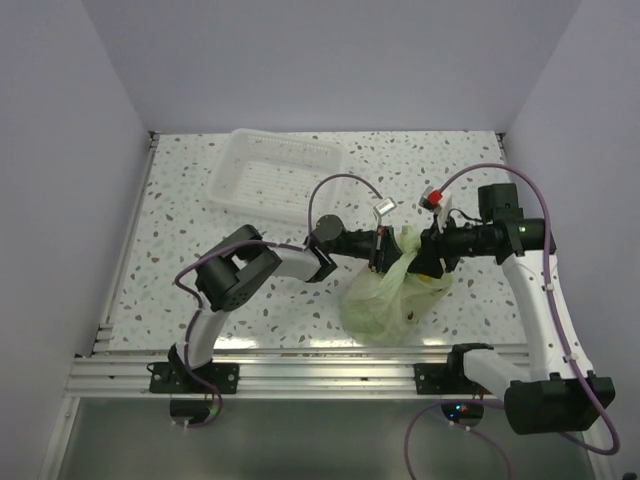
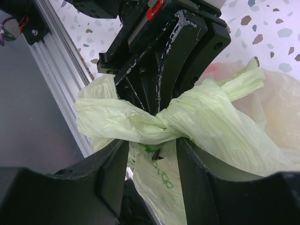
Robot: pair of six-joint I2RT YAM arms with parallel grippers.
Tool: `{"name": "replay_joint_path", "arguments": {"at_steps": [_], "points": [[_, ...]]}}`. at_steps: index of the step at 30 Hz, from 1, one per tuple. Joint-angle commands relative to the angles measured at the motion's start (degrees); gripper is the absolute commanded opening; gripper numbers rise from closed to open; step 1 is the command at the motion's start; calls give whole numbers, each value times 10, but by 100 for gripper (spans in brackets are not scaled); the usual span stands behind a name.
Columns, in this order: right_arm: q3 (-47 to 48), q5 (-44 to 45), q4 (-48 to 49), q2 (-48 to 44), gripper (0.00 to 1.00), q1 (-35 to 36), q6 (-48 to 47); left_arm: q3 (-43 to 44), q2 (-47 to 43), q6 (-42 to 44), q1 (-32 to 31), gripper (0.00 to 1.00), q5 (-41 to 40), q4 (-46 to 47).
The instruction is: Place the fake fruits into the plastic bag and tie a complex knot
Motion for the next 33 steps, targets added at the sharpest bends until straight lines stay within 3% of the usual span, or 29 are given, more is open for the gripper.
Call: {"name": "replay_joint_path", "arguments": {"at_steps": [1,14,21,22,23,27,33], "points": [[-2,12,26,1,50,3,9,15,8,-35,-7,0,-1,125],[70,-27,-115,-3,47,3,-127,16,9,-43,-4,0,-6,141],[123,19,-212,3,44,3,-208,13,8,-43,3,0,-6,140],[126,36,-239,9,41,3,-219,12,8,-44,3,0,-7,141],[129,50,-239,11,30,3,-221,12,8,-44,3,0,-8,141],[99,103,-233,12,8,3,-223,13,9,-45,3,0,-7,141],[76,122,-237,16,1,3,-227,15,8,-45,3,0,-7,140]]}}
